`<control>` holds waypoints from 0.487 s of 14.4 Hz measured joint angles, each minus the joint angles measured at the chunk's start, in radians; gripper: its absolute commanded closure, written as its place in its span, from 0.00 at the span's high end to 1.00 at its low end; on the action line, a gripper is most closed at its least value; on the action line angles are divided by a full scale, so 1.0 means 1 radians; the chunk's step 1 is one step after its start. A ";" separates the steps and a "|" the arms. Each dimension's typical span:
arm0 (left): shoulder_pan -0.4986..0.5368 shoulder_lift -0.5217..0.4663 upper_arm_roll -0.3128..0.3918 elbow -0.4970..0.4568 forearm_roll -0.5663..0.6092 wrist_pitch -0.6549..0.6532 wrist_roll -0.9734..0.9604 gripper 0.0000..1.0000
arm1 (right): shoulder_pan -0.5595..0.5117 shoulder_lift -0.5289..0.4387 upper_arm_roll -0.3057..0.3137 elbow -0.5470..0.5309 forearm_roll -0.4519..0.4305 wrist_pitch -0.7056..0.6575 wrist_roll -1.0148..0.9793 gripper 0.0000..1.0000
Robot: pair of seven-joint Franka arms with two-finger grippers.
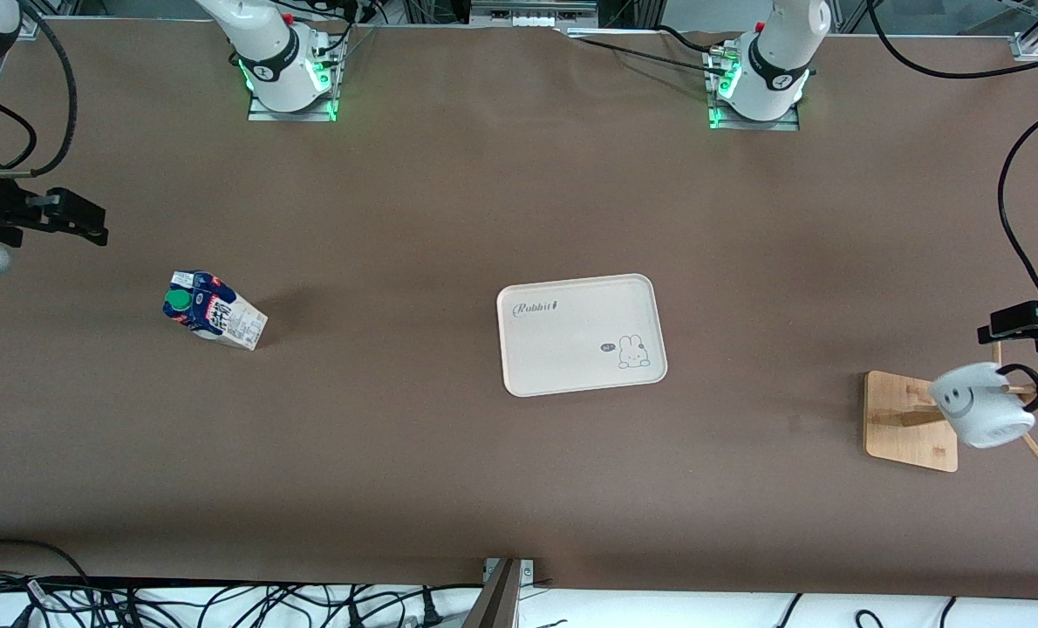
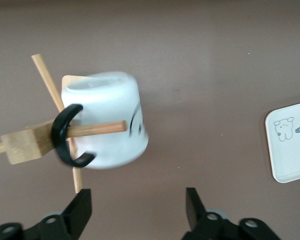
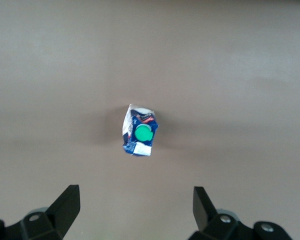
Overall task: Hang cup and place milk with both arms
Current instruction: 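Open the left gripper and withdraw it from the hung mug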
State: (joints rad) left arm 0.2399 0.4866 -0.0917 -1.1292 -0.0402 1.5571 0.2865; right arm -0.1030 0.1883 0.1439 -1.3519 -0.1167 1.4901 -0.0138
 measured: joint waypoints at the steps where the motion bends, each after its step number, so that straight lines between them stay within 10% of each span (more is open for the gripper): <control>1: -0.024 -0.009 -0.005 0.003 0.000 -0.009 -0.004 1.00 | -0.001 0.000 -0.014 -0.006 0.000 0.016 -0.001 1.00; 7: -0.175 -0.085 -0.007 -0.013 0.030 -0.088 -0.120 1.00 | -0.001 -0.007 -0.049 -0.052 0.000 0.056 -0.002 1.00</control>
State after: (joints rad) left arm 0.0653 0.4015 -0.0984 -1.1420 -0.0103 1.4688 0.1662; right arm -0.1042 0.1812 0.0951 -1.4035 -0.1167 1.5460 -0.0155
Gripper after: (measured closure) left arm 0.000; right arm 0.000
